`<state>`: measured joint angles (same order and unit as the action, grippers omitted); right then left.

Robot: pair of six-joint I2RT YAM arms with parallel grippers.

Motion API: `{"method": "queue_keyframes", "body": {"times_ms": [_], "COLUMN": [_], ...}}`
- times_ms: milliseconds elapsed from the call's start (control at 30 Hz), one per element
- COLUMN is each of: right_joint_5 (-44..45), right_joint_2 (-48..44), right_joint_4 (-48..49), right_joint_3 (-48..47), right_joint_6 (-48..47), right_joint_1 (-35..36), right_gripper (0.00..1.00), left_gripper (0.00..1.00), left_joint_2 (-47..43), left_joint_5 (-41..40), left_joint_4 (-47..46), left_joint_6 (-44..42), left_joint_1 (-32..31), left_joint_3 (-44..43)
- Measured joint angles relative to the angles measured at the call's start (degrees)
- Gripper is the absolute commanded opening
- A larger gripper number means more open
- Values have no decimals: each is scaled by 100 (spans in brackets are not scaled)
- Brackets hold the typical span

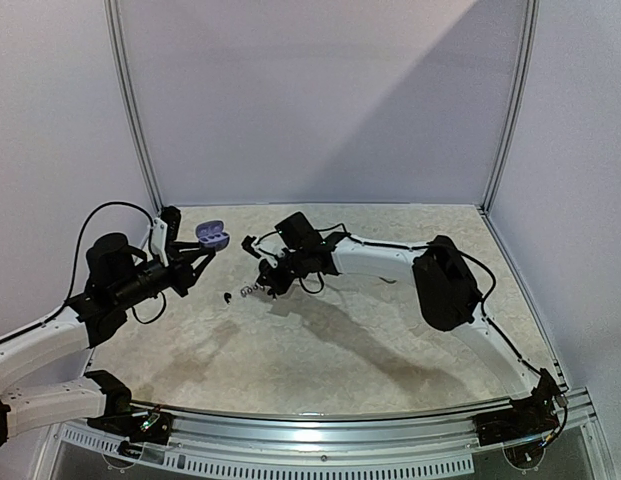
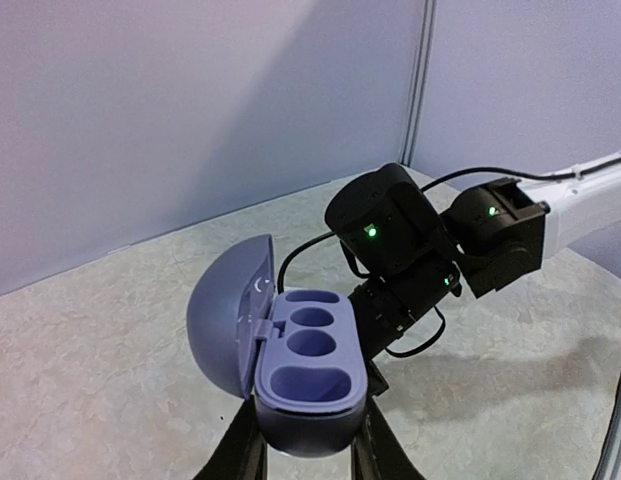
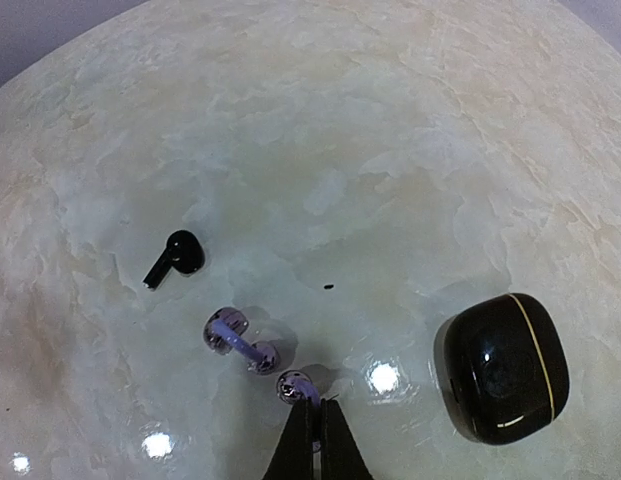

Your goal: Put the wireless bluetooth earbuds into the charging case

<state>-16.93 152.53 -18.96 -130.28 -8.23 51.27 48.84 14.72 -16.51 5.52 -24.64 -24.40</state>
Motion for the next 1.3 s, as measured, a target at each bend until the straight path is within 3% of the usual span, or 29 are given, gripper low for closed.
{"method": "queue_keyframes", "body": {"times_ms": [233,433,700,967,1300], "right_joint_5": [-74,-238,-1329,-2256,-2306], "right_joint_2": [-1419,-3034,-4743,-5149,-4918], "right_joint_4": [138,306,855,1147,1008], "right_joint_3": [1198,1775,2946,3512,3388], "right_joint_6": [-57,-413,-870,-1469,-2044], "right_joint_1": [-157,-319,-280,146,428], "right_gripper": [0,0,0,0,0], "left_gripper": [0,0,0,0,0], "left_joint_2": [-7,-7,2,74,136], "left_joint_5": [538,1499,2686,2953,2959], "left_joint_4": [-111,-306,-483,-590,-592], "left_joint_6": [-358,-750,-1088,-1064,-1045], "left_joint_1": [4,9,9,-17,-122], "left_joint_3": [0,0,-168,-251,-302]}}
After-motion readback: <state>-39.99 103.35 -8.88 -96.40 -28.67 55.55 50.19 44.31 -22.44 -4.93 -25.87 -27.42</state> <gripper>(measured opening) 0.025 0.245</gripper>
